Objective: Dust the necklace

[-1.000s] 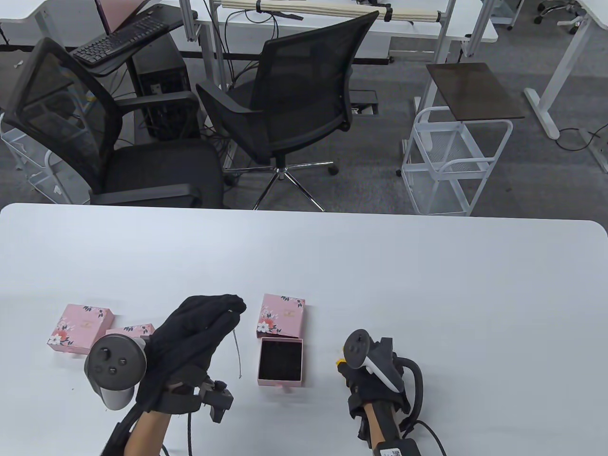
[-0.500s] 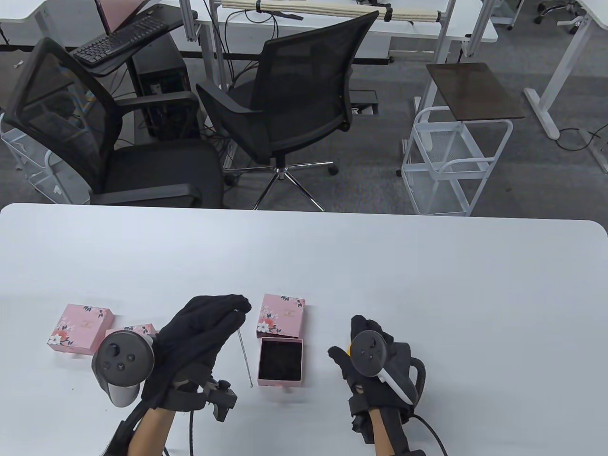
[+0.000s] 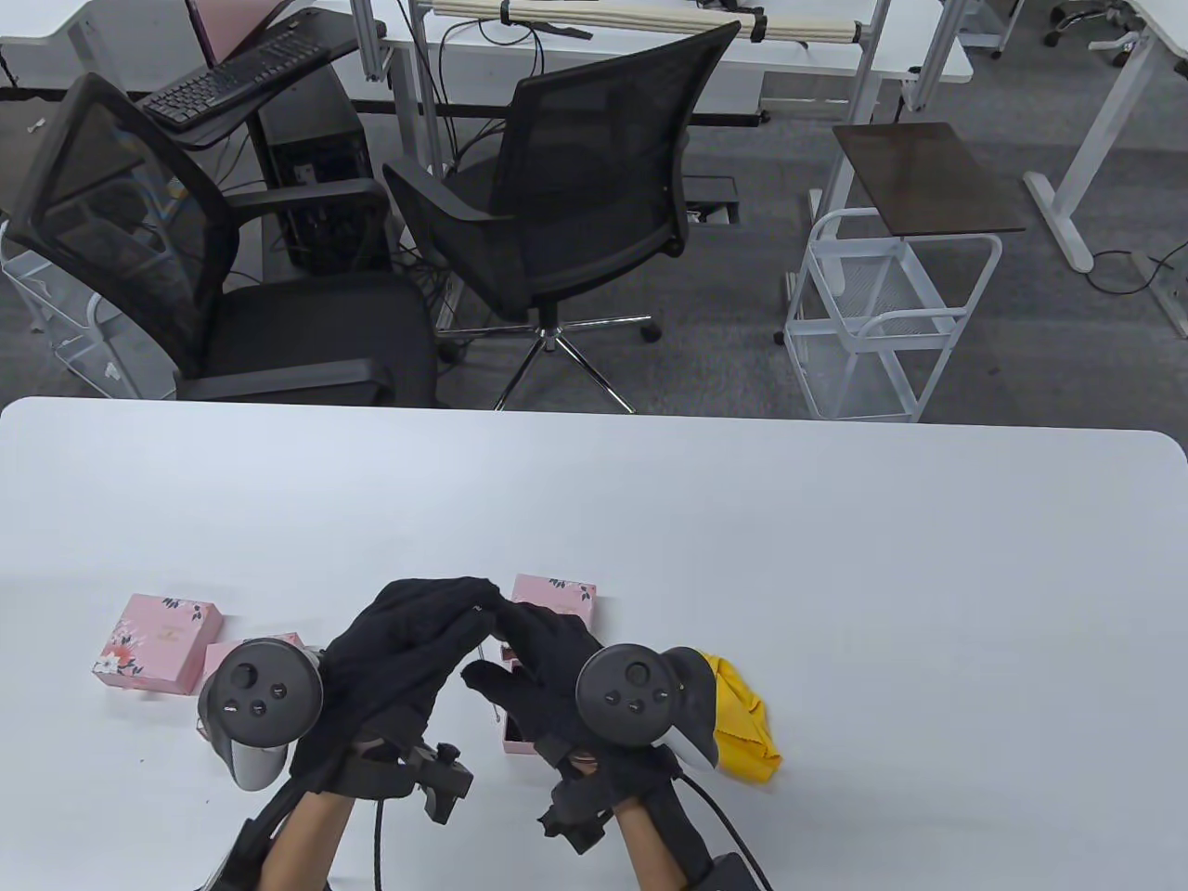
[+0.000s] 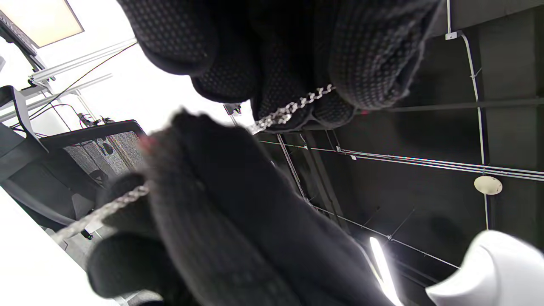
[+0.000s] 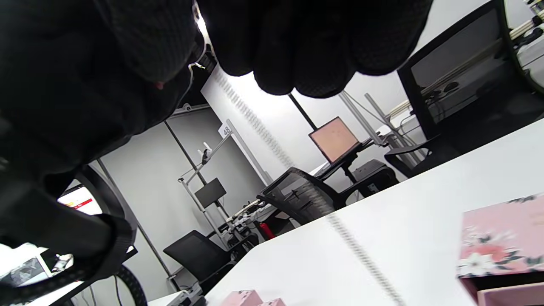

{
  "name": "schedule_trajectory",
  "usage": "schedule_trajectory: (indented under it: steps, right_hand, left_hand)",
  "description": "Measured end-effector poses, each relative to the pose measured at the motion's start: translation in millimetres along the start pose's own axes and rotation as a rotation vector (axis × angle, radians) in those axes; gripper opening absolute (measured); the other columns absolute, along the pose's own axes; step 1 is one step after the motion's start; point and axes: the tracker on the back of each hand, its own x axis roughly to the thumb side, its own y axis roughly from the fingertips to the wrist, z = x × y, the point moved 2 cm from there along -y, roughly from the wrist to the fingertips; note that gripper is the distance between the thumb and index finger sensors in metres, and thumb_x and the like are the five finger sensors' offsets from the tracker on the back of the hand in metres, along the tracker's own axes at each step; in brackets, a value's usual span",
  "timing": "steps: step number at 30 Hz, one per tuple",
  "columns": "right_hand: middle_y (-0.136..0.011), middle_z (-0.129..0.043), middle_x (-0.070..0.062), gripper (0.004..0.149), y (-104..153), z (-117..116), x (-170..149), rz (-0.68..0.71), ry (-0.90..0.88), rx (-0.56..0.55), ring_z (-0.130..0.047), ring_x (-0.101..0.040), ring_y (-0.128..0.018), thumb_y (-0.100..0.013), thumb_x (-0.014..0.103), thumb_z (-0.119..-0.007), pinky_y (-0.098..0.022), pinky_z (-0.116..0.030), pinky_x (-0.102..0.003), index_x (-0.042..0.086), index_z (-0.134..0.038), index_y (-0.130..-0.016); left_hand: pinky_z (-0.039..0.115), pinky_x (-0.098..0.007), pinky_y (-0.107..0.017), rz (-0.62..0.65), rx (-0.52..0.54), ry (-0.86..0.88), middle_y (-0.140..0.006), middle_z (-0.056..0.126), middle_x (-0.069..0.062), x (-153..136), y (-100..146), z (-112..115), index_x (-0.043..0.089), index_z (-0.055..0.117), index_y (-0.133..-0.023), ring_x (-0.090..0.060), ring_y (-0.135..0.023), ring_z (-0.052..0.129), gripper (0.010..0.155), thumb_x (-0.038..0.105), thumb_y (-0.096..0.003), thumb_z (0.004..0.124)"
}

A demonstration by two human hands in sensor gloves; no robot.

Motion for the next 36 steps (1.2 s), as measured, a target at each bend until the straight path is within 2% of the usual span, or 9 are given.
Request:
schedule_trajectory:
  steps: [2, 3, 9, 15, 22, 27, 32, 36]
  right_hand:
    - [-0.1, -0.079, -0.017, 0.039, -5.7, -9.0, 0.1, 0.027, -0.065, 0.012, -0.078, -0.047, -0.086, -0.064, 0.036, -0.076, -0.065, -0.066, -0.059, 0.018, -0.075, -0.099]
    - [-0.099, -0.08, -0.017, 0.037, -6.9, -12.0, -0.5, 0.029, -0.086, 0.041, -0.078, -0.047, -0.086, -0.065, 0.035, -0.075, -0.066, -0.065, -0.06, 0.019, -0.076, -0.098]
    - [-0.099, -0.08, -0.017, 0.036, -7.7, 0.7, -14.0, -0.006, -0.041, 0.03, -0.077, -0.048, -0.086, -0.066, 0.035, -0.072, -0.066, -0.064, -0.061, 0.019, -0.075, -0.098]
    - [-0.099, -0.079, -0.018, 0.036, -5.7, 17.7, -32.1, -0.058, -0.173, 0.03, -0.076, -0.049, -0.087, -0.067, 0.033, -0.072, -0.066, -0.063, -0.063, 0.017, -0.075, -0.099]
    - [-0.099, -0.08, -0.019, 0.036, -1.2, 35.2, -50.6, -0.117, -0.184, -0.017, -0.076, -0.05, -0.086, -0.067, 0.034, -0.071, -0.066, -0.063, -0.063, 0.017, -0.075, -0.099]
    - [-0.099, -0.08, -0.019, 0.036, 3.3, 45.9, -63.1, -0.158, -0.227, -0.044, -0.076, -0.05, -0.086, -0.067, 0.033, -0.071, -0.066, -0.063, -0.063, 0.015, -0.075, -0.099]
    - [-0.096, -0.081, -0.02, 0.036, 8.0, 54.9, -70.9, -0.204, -0.217, -0.136, -0.079, -0.05, -0.083, -0.067, 0.033, -0.071, -0.064, -0.065, -0.061, 0.015, -0.076, -0.098]
    - [-0.094, -0.083, -0.02, 0.035, 11.2, 61.2, -64.0, -0.193, -0.216, -0.213, -0.081, -0.048, -0.08, -0.067, 0.034, -0.071, -0.063, -0.067, -0.06, 0.015, -0.077, -0.097]
  left_hand:
    - [0.08, -0.043, -0.058, -0.002, 0.006, -0.001, -0.087, 0.1, 0.001, -0.4, 0.2, -1.0, 0.031, 0.095, -0.085, -0.026, -0.082, 0.088, 0.036, 0.047, -0.0527, 0.089]
    - [0.08, -0.043, -0.058, -0.004, 0.01, 0.0, -0.087, 0.1, 0.001, -0.9, 0.1, -2.0, 0.031, 0.095, -0.085, -0.026, -0.082, 0.088, 0.036, 0.047, -0.0528, 0.089]
    - [0.08, -0.043, -0.058, -0.021, 0.063, 0.007, -0.087, 0.101, 0.001, -5.1, -0.2, -15.4, 0.031, 0.095, -0.085, -0.025, -0.081, 0.088, 0.036, 0.047, -0.0528, 0.089]
    - [0.08, -0.042, -0.057, -0.069, 0.142, 0.028, -0.086, 0.101, 0.001, -18.7, -0.4, -38.4, 0.031, 0.095, -0.085, -0.025, -0.081, 0.088, 0.036, 0.047, -0.053, 0.089]
    - [0.081, -0.042, -0.057, -0.125, 0.218, 0.069, -0.086, 0.101, 0.002, -36.7, -0.4, -63.0, 0.031, 0.095, -0.085, -0.025, -0.08, 0.088, 0.036, 0.047, -0.0532, 0.088]
    - [0.081, -0.042, -0.056, -0.152, 0.255, 0.073, -0.086, 0.101, 0.0, -44.5, 0.7, -72.5, 0.031, 0.095, -0.085, -0.025, -0.08, 0.089, 0.036, 0.047, -0.0533, 0.088]
    - [0.081, -0.042, -0.056, -0.185, 0.262, 0.024, -0.085, 0.101, 0.0, -51.2, -0.2, -71.1, 0.031, 0.095, -0.085, -0.025, -0.079, 0.089, 0.036, 0.047, -0.0535, 0.088]
    - [0.081, -0.041, -0.055, -0.2, 0.23, -0.045, -0.085, 0.101, 0.0, -60.0, -4.8, -54.8, 0.03, 0.095, -0.085, -0.025, -0.078, 0.089, 0.036, 0.046, -0.0535, 0.088]
